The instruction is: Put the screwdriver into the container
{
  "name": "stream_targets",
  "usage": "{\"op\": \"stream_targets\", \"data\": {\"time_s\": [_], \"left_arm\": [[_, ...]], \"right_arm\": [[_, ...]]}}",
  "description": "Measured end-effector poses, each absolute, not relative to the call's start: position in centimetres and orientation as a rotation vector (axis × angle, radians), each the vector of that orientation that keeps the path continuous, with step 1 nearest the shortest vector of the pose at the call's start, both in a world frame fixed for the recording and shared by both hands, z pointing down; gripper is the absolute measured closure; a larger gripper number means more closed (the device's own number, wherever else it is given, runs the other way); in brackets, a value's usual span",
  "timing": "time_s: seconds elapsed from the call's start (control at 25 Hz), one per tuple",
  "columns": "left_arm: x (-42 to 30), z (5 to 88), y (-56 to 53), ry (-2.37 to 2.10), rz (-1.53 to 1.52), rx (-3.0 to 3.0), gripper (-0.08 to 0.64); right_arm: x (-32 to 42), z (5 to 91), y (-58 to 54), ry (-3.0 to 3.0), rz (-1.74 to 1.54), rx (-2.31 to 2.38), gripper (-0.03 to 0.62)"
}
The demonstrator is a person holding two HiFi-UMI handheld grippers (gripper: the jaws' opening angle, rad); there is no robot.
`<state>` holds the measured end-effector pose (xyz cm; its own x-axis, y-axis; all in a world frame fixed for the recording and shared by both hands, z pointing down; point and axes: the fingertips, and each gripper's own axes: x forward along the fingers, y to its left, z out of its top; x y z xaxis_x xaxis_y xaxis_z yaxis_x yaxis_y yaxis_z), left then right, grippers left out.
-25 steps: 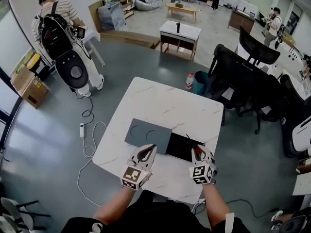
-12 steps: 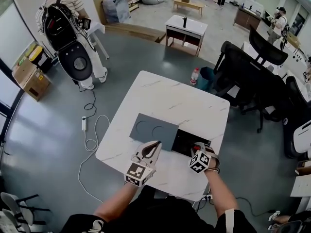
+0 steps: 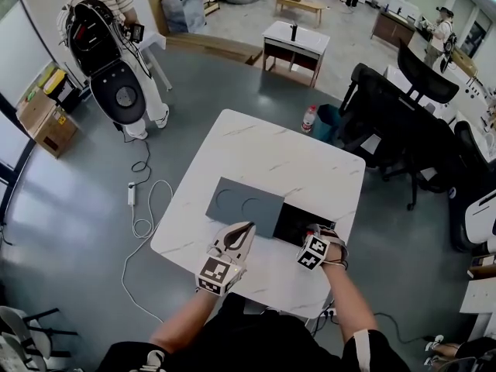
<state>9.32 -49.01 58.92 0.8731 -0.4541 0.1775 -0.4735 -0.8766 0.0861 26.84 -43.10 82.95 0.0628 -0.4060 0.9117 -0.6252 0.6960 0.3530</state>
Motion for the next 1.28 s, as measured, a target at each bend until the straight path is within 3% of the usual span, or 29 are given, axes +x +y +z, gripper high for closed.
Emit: {"op": "stream_targets", "data": {"time_s": [0.28,0.68,1.0,1.28], "left_arm": [[9.1,58.3,-48.9,-0.727,0.211,2.928,0.554],[10.1,57.6,-48.1,-0.710,0.189,2.924,0.554],[10.4,55.2,-48.6,-0.737,0.079,2.858,0.554],[11.9,53.3,-47.5,-0.688,0.045,2.898,0.554]], "right_arm": [[26.6,81.8,-43.2,-1.605,0.243,0.911,0.459],[25.3,69.3,-41.8,-1.839,0.263,1.326,0.454],[25.2,56.0,-40.6,-2.174,0.174,1.957,0.565],[26.0,49.4,-38.0,-2.179,0.001,2.282,0.569]]}}
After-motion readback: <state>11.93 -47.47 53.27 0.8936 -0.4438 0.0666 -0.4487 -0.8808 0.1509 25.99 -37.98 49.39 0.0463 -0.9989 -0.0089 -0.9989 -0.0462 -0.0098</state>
